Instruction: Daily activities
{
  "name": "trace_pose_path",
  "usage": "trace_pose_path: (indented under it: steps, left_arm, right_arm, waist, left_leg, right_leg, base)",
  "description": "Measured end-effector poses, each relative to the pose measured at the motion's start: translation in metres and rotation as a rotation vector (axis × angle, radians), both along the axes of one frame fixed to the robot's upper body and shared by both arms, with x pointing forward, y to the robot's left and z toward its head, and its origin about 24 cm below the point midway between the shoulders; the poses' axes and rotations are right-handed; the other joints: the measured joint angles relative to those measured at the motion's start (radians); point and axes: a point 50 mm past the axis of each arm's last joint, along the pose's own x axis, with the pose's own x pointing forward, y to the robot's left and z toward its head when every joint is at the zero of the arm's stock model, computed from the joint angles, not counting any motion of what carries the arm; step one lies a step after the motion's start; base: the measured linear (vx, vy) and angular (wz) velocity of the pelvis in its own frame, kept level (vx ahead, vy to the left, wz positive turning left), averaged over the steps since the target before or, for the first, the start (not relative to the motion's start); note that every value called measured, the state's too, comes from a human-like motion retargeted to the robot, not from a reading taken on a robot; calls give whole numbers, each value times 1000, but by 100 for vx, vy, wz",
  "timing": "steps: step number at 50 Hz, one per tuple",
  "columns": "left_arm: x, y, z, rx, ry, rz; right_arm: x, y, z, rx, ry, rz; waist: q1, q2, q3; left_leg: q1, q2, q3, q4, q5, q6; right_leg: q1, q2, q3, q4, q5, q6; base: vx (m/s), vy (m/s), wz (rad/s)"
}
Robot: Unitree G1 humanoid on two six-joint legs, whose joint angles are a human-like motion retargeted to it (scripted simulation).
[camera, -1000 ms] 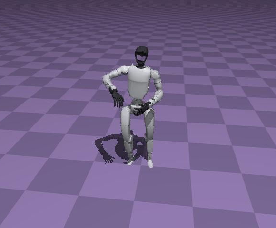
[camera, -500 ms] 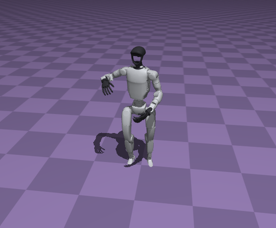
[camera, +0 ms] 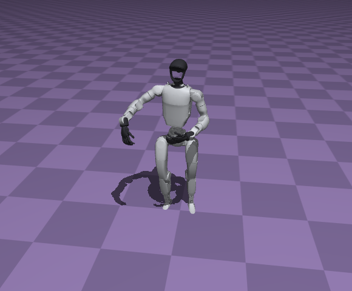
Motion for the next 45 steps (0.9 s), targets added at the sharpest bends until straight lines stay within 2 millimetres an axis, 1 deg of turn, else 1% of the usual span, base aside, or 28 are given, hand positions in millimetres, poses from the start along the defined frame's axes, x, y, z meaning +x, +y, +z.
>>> trace_pose_path:
  steps: [2, 4, 7, 10, 13, 15, 17, 21, 24, 27, 29, 31, 33, 35, 37, 38, 40, 42, 45]
  left_arm:
    - [-2, 12, -5, 4, 25, 89]
    - [-8, 22, -11, -11, 58, 165]
    - [-19, 33, -20, -48, 110, 250]
    - [-30, 35, -27, -78, 158, 284]
    - [-36, 25, -32, -102, 193, 264]
    - [-36, 14, -33, -115, 207, 229]
    - [-34, 0, -32, -127, 210, 182]
    - [-27, -25, -25, -164, 197, 91]
    - [-19, -42, -16, -205, 179, 46]
    - [-10, -54, -6, -252, 154, 34]
    - [-4, -57, 1, -277, 129, 45]
    - [1, -55, 6, -290, 105, 78]
    - [3, -49, 11, -292, 78, 125]
    - [6, -42, 18, -291, 34, 170]
    - [6, -33, 27, -295, -10, 213]
    - [3, -26, 27, -287, -19, 238]
    - [-5, -12, 24, -259, -16, 292]
    - [-15, 0, 15, -221, 12, 337]
    - [-30, 15, -1, -153, 65, 387]
  right_arm:
    - [-5, 4, 15, 77, -95, 21]
    - [-14, 16, 34, 164, -210, 83]
    - [-38, 46, 63, 285, -368, 221]
    - [-67, 74, 80, 407, -465, 326]
    - [-85, 95, 81, 535, -484, 350]
    - [-90, 107, 75, 611, -470, 337]
    - [-89, 118, 66, 676, -436, 306]
    - [-78, 140, 45, 773, -351, 244]
    - [-67, 158, 34, 831, -294, 211]
    - [-55, 174, 32, 885, -269, 188]
    - [-48, 181, 37, 918, -278, 180]
    - [-40, 183, 47, 944, -315, 176]
    - [-35, 180, 60, 961, -369, 180]
    - [-35, 174, 75, 967, -424, 197]
    - [-38, 163, 91, 961, -480, 222]
    - [-42, 157, 98, 953, -505, 237]
    - [-50, 146, 111, 930, -549, 266]
    - [-59, 136, 117, 905, -576, 281]
    - [-72, 123, 116, 874, -580, 272]
  waist:
    - [-12, 7, 10]
    - [-29, 15, 23]
    - [-51, 25, 45]
    - [-60, 33, 64]
    - [-55, 41, 76]
    - [-48, 47, 80]
    - [-42, 54, 81]
    - [-35, 67, 78]
    - [-36, 76, 75]
    - [-40, 83, 72]
    - [-42, 85, 70]
    - [-43, 84, 69]
    - [-45, 82, 69]
    - [-49, 76, 70]
    - [-53, 68, 74]
    - [-57, 65, 76]
    - [-65, 58, 82]
    - [-74, 52, 89]
    - [-85, 43, 102]
  left_leg:
    - [3, -1, -3, 0, 1, 2]
    - [8, -1, -4, 1, 1, 4]
    - [13, 0, 0, 1, -2, 6]
    - [18, 3, 5, 2, -4, 6]
    - [24, 5, 11, 2, -5, 9]
    - [29, 7, 16, 2, -5, 10]
    - [34, 8, 22, 2, -5, 11]
    - [43, 11, 39, 2, -6, 12]
    - [46, 13, 53, 2, -6, 13]
    - [48, 15, 68, 1, -6, 14]
    - [49, 16, 76, 1, -5, 16]
    - [50, 16, 83, 1, -4, 17]
    - [50, 16, 88, 0, -3, 19]
    - [51, 15, 92, 0, -1, 19]
    - [51, 14, 93, 1, 2, 18]
    - [52, 14, 93, 1, 4, 16]
    - [55, 15, 93, 1, 9, 14]
    - [59, 18, 92, 2, 13, 11]
    - [70, 23, 87, 3, 20, 8]
  right_leg:
    - [6, -1, -4, -4, -3, 2]
    - [12, -1, -6, -11, -3, 8]
    - [22, 3, -2, -27, 3, 25]
    - [30, 9, 8, -43, 11, 38]
    - [36, 14, 20, -54, 20, 43]
    - [39, 17, 29, -60, 25, 45]
    - [41, 21, 40, -64, 31, 46]
    - [43, 29, 66, -75, 44, 49]
    - [44, 35, 88, -90, 56, 53]
    - [47, 41, 107, -109, 70, 60]
    - [50, 44, 116, -123, 77, 65]
    - [52, 46, 122, -137, 83, 68]
    - [54, 47, 127, -148, 85, 71]
    - [55, 48, 131, -155, 84, 73]
    - [55, 49, 134, -158, 81, 76]
    - [54, 49, 136, -158, 79, 79]
    - [55, 50, 138, -157, 77, 86]
    - [59, 53, 139, -156, 75, 93]
    - [71, 58, 136, -156, 72, 105]
  base:
    - [0, 0, 0]
    - [0, 0, 0]
    - [1, -1, -13]
    - [0, -1, -23]
    - [-2, -2, -29]
    - [-4, -3, -35]
    - [-5, -3, -37]
    - [-6, -4, -39]
    - [-5, -4, -40]
    - [-3, -5, -39]
    - [-2, -5, -36]
    - [0, -5, -33]
    - [1, -5, -30]
    - [2, -5, -27]
    - [2, -5, -24]
    - [2, -6, -21]
    - [2, -6, -18]
    - [1, -7, -12]
    - [0, -8, -5]
